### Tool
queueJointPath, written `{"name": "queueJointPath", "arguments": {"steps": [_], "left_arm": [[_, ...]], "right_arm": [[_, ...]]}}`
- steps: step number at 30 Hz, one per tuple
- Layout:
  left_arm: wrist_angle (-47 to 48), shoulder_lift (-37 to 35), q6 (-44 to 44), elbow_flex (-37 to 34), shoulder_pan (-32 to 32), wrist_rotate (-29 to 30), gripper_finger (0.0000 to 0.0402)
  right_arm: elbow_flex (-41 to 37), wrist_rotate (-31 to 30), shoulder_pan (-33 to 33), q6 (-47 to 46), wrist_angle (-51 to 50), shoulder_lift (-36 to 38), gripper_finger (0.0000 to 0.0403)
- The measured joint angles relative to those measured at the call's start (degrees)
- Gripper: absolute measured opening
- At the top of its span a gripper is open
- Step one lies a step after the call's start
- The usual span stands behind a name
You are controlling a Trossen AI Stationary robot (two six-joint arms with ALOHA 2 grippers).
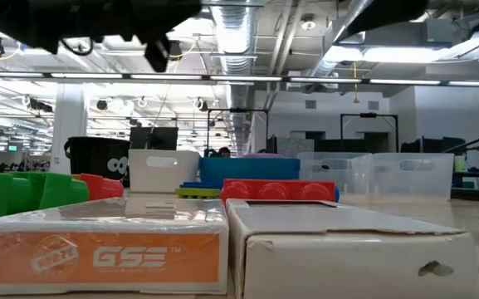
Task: Pick & Place Toys
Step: Put the blue dice into the blue bin
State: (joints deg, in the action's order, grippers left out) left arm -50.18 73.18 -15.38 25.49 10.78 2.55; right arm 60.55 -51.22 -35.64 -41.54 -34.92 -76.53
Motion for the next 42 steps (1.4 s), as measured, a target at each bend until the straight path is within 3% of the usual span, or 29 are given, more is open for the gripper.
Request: {"name": "queueJointPath", "arguments": {"steps": [4, 12, 16, 21, 29, 42], "left_arm": [[0.6, 7.3, 0.0, 5.9, 1.1, -0.1, 0.0013], [1.2, 15.5, 0.3, 15.0, 1.2, -5.7, 0.0013], [1.7, 15.4, 3.4, 16.2, 1.1, -6.0, 0.0013], [1.9, 13.4, 6.0, 16.3, 0.7, -6.0, 0.0013], [6.4, 9.3, 9.4, 16.3, -0.4, -6.0, 0.0013], [9.3, 7.4, 10.2, 16.3, -0.7, -5.9, 0.0013]], "right_arm": [[0.4, 3.5, -5.7, -6.3, -5.9, 0.0, 0.0388], [2.0, 23.3, -13.5, -21.8, -14.7, 0.0, 0.0388], [2.6, 30.7, -15.8, -34.2, -15.8, 0.0, 0.0388], [2.6, 32.5, -18.2, -49.4, -18.5, 0.0, 0.0388], [2.6, 41.4, -21.4, -72.3, -24.7, -1.8, 0.0388], [2.6, 56.9, -24.4, -79.2, -12.7, -12.4, 0.0388]]}}
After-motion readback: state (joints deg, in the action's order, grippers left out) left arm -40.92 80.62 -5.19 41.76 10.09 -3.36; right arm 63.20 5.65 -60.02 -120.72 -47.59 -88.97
